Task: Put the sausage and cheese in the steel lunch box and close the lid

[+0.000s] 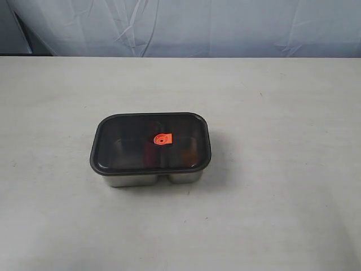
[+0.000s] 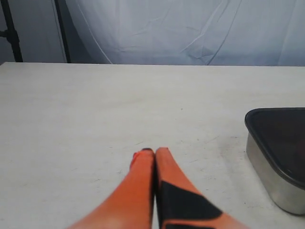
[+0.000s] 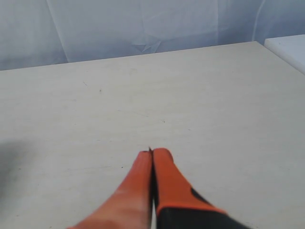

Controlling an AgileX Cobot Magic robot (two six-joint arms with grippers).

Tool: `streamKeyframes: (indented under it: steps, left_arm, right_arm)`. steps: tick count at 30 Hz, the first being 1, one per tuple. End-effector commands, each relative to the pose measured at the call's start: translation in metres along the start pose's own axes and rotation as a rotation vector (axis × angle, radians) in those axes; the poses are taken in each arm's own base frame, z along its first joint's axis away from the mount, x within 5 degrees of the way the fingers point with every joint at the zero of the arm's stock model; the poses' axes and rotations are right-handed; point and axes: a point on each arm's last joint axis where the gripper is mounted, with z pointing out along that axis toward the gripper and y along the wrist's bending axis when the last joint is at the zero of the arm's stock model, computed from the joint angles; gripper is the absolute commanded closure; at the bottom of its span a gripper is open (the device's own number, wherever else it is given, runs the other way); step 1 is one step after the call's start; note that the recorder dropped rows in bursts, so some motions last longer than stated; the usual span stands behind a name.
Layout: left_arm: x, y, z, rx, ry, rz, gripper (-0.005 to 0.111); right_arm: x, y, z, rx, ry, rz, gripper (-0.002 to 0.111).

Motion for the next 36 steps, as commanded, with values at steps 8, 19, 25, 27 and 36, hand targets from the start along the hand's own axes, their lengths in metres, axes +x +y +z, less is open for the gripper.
streamKeyframes:
  steps: [8, 19, 25, 27, 36]
  left_arm:
    - [-0.0048, 0.0008, -0.0001, -0.009, -0.068, 0.015, 0.107]
    - [-0.0054, 0.0009, -0.0002, -0.010, -0.074, 0.020, 0.107]
    - [-0.0054, 0.0009, -0.0002, -0.010, -0.074, 0.020, 0.107]
    - [-0.0054, 0.0009, -0.0002, -0.010, -0.074, 0.020, 0.107]
    - [-0.0054, 0.0010, -0.0002, -0.011, -0.074, 0.023, 0.107]
  right_arm:
    - [0.0001, -0.0002, 0.0002, 0.003, -0.013, 0.001, 0.108]
    - [0.0001, -0.0002, 0.0002, 0.003, -0.013, 0.001, 0.108]
    - [0.0001, -0.0002, 0.0002, 0.003, -0.013, 0.001, 0.108]
    - [0.0001, -0.0002, 0.0002, 0.003, -0.013, 0.001, 0.108]
    - [0.0001, -0.0003, 0.0002, 0.004, -0.013, -0.001, 0.108]
